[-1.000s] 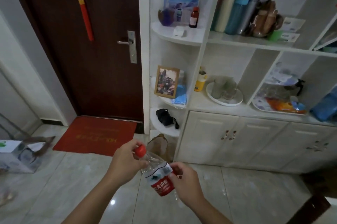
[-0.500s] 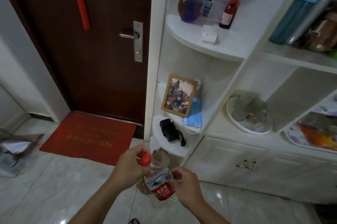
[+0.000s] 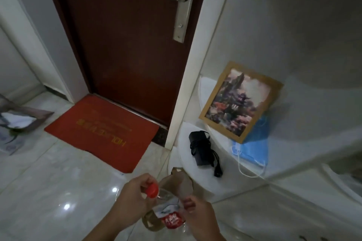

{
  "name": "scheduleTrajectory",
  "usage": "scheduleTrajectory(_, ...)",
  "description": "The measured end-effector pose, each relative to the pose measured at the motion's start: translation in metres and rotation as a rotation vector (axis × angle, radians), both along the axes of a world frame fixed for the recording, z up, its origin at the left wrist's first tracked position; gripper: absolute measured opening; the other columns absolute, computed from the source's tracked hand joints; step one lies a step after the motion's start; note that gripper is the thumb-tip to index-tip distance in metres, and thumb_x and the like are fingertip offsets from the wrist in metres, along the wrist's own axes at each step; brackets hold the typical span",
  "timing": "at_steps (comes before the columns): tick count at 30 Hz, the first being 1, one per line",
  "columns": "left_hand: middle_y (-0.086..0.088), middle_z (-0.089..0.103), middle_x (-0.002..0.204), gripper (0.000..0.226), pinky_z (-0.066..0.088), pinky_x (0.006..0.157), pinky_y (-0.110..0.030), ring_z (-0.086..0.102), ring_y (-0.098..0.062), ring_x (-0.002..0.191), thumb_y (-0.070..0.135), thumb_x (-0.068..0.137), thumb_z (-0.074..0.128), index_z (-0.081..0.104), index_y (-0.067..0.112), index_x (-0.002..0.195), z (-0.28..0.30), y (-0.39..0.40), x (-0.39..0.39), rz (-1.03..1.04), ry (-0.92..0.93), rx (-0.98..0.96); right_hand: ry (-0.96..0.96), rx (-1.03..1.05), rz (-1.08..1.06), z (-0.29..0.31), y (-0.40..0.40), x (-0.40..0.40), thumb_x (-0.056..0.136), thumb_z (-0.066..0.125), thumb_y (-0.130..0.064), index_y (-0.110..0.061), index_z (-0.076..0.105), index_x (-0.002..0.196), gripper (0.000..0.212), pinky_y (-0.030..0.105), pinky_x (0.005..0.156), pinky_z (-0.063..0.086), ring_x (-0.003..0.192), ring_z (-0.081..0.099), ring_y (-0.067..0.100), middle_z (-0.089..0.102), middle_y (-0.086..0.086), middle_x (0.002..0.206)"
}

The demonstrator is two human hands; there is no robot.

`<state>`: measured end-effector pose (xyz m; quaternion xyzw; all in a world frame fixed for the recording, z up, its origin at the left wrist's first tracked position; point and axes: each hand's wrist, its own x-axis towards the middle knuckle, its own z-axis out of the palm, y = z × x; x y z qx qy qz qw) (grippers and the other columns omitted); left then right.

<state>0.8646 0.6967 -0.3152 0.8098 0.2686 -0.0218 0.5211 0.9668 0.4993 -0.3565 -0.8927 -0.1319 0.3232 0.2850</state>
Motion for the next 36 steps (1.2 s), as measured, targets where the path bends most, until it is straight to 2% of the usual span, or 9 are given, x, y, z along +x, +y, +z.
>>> scheduleTrajectory(3,0.015,0.07,0.081,0.033,0.056,0.074,-0.02,0.066,-0.003,0.082,0.014,0.067,0.088,0.064,0.032,0.081,-0.063,-0.001,0.015,0.103,0.015,0.045,-0.057,0.01,0.013,-0.058,0.001,0.027,0.082,0.077,-0.023,-0.04,0.065,0.092,0.023,0.021,0.082,0.056,0.086,0.066,0.003,0.069,-0.021,0.081)
scheduleTrajectory(7,0.018,0.067,0.084,0.033,0.052,0.072,-0.014,0.062,0.001,0.086,0.017,0.072,0.085,0.06,0.035,0.082,-0.146,-0.013,0.035,0.166,0.023,0.099,-0.199,-0.067,0.041,-0.138,-0.003,0.053,0.086,0.07,-0.016,-0.027,0.062,0.127,0.043,0.023,0.092,0.05,0.109,0.063,0.013,0.069,-0.005,0.122)
scheduleTrajectory(13,0.02,0.062,0.085,0.029,0.049,0.072,-0.015,0.061,-0.002,0.082,0.04,0.075,0.079,0.054,0.042,0.09,-0.261,-0.033,0.059,0.164,0.117,0.223,-0.147,-0.163,0.22,-0.248,-0.017,0.056,0.093,0.059,-0.023,-0.034,0.06,0.129,0.038,0.025,0.098,0.05,0.116,0.063,0.014,0.067,-0.006,0.128)
scheduleTrajectory(16,0.019,0.059,0.081,0.029,0.044,0.064,-0.014,0.059,-0.002,0.076,0.054,0.074,0.072,0.05,0.042,0.09,-0.314,-0.04,0.066,0.095,0.172,0.31,-0.103,-0.207,0.359,-0.298,-0.019,0.057,0.097,0.051,-0.022,-0.03,0.062,0.128,0.034,0.026,0.106,0.046,0.124,0.058,0.019,0.06,0.004,0.138)
scheduleTrajectory(18,0.015,0.059,0.078,0.031,0.039,0.059,-0.014,0.056,-0.003,0.07,0.059,0.076,0.066,0.05,0.038,0.09,-0.343,-0.045,0.072,0.046,0.185,0.418,-0.152,-0.225,0.438,-0.323,-0.018,0.056,0.1,0.045,-0.022,-0.028,0.062,0.13,0.035,0.024,0.109,0.041,0.131,0.049,0.016,0.052,-0.002,0.146)
scheduleTrajectory(23,0.003,0.069,0.084,0.019,0.043,0.064,-0.018,0.057,-0.009,0.067,0.04,0.091,0.062,0.064,0.021,0.093,-0.384,-0.061,0.094,-0.082,0.244,0.615,-0.389,-0.14,0.497,-0.346,-0.026,0.049,0.094,0.047,-0.029,-0.032,0.063,0.116,0.027,0.027,0.093,0.049,0.119,0.05,0.015,0.062,-0.014,0.127)
scheduleTrajectory(30,-0.015,0.063,0.125,0.028,0.047,0.094,-0.035,0.061,-0.029,0.113,0.02,0.099,0.051,0.056,0.007,0.122,-0.404,-0.073,0.108,-0.186,0.47,0.576,-0.459,-0.041,0.491,-0.342,-0.037,0.055,0.092,0.046,-0.028,-0.027,0.066,0.109,0.027,0.029,0.091,0.049,0.111,0.054,0.013,0.067,-0.013,0.113)
scheduleTrajectory(34,-0.01,0.052,0.139,0.043,0.039,0.106,-0.032,0.051,-0.022,0.127,0.026,0.103,0.041,0.037,0.01,0.143,-0.411,-0.074,0.094,-0.268,0.506,0.551,-0.453,-0.036,0.463,-0.34,-0.038,0.057,0.094,0.046,-0.032,-0.028,0.066,0.106,0.024,0.03,0.087,0.05,0.108,0.055,0.011,0.067,-0.014,0.111)
scheduleTrajectory(36,-0.007,0.056,0.133,0.036,0.041,0.103,-0.031,0.053,-0.021,0.121,0.028,0.101,0.046,0.046,0.015,0.134,-0.412,-0.073,0.09,-0.279,0.481,0.546,-0.453,-0.036,0.462,-0.338,-0.036,0.056,0.094,0.046,-0.034,-0.028,0.067,0.104,0.024,0.031,0.085,0.051,0.107,0.056,0.012,0.068,-0.014,0.11)
